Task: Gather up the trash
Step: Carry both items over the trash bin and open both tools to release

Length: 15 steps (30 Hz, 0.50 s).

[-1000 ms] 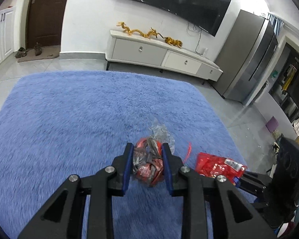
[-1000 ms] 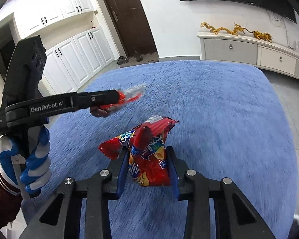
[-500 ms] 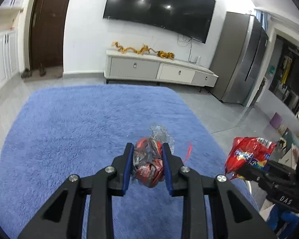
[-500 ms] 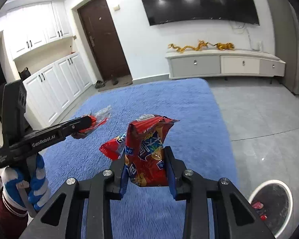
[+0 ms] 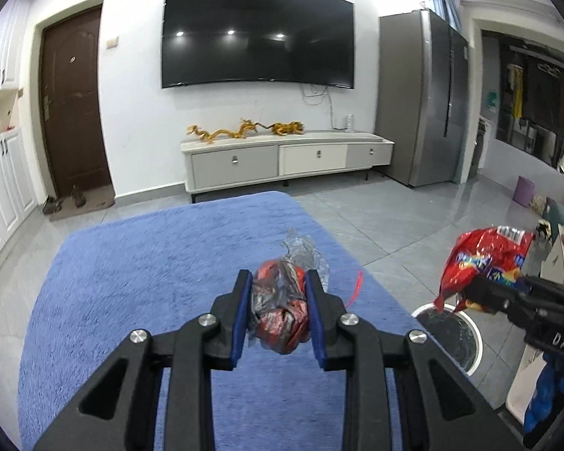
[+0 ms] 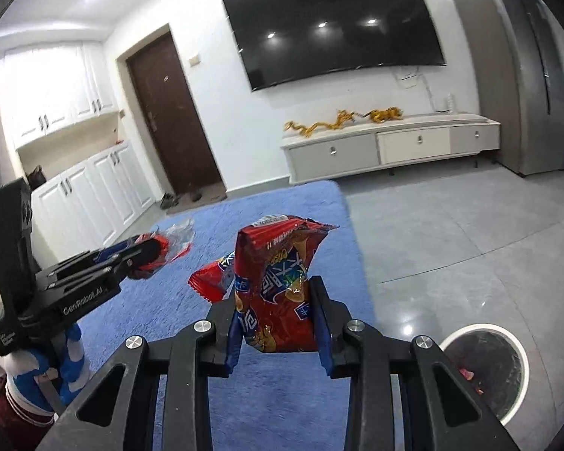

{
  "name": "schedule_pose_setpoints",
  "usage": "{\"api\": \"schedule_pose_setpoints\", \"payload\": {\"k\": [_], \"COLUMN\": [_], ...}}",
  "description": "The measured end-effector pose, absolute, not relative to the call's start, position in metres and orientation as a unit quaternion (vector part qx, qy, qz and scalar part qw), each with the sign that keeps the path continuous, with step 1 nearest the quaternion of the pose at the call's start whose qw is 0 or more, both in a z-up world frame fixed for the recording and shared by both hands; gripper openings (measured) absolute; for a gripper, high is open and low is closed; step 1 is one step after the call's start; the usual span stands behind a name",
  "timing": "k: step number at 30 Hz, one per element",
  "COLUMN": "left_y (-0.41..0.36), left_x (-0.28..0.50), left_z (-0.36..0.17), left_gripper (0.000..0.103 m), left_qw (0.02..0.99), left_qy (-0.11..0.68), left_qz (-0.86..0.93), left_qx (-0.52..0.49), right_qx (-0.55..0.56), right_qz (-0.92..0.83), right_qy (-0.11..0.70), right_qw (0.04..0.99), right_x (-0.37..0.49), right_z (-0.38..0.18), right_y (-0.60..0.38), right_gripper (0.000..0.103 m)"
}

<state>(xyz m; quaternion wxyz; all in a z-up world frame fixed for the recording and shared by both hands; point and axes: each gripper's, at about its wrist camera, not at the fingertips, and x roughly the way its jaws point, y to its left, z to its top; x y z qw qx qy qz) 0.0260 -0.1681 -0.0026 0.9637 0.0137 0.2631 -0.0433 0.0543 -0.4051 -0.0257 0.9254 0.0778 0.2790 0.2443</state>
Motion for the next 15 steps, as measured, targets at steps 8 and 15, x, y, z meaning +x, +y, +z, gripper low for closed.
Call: {"api": "schedule_pose_setpoints", "payload": {"k": [8,15], "left_y": [-0.226,-0.296], "left_x": [0.033,0.052], "left_z": [0.001,-0.011], "left_gripper": [0.026,0.026], "left_qw": [0.959,0.944], "left_qy": [0.266,0.284], "left_qz": [-0.069,-0.114], "left_qx": [0.071,0.124], "right_qx": [0.098,0.146], "right_qz": [0.172,0.111], "right_qy": [0.250,0.263], "right_qw": [0.948,0.947], "right_x": [0.043,0.045], "right_z": [-0.030,-0.058], "right_y": [-0.472,-0.533], "right_gripper": [0.030,0.030]}}
